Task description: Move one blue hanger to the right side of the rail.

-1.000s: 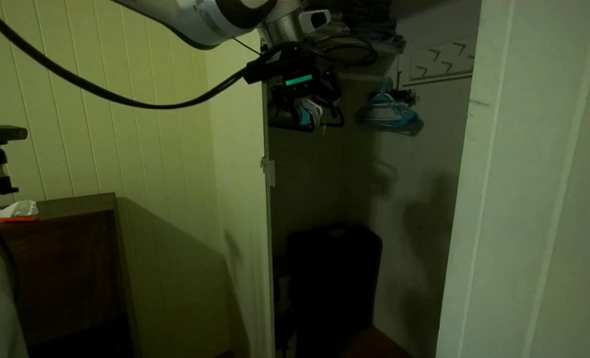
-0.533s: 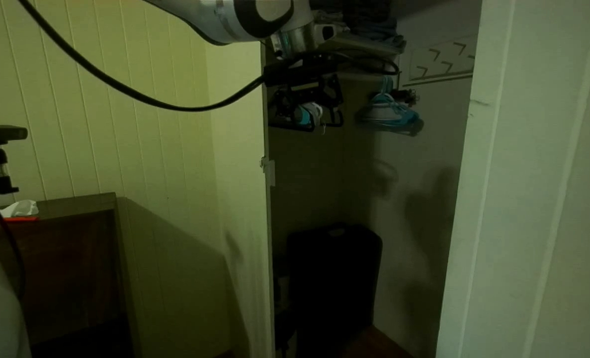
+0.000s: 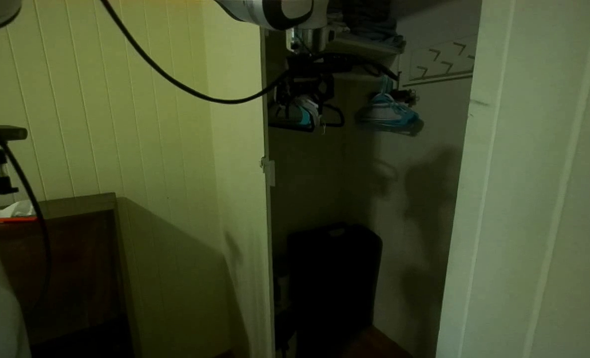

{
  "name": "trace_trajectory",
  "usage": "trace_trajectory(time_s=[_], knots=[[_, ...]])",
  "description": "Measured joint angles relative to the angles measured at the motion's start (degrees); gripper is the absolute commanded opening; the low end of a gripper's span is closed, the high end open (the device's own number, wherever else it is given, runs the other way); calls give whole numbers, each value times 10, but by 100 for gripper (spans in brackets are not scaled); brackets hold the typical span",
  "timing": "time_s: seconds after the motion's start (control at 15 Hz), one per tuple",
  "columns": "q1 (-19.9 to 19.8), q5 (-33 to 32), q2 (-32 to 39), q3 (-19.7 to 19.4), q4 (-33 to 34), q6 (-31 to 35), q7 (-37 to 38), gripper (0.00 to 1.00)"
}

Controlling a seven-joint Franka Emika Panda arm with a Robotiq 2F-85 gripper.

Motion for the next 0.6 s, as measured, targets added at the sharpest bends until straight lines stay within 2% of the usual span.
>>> trace_trajectory(time_s=[0.27, 0.6], knots=[[-14, 14, 50, 12, 55, -11, -3, 100], [-15, 15, 56, 12, 66, -13, -3, 100]])
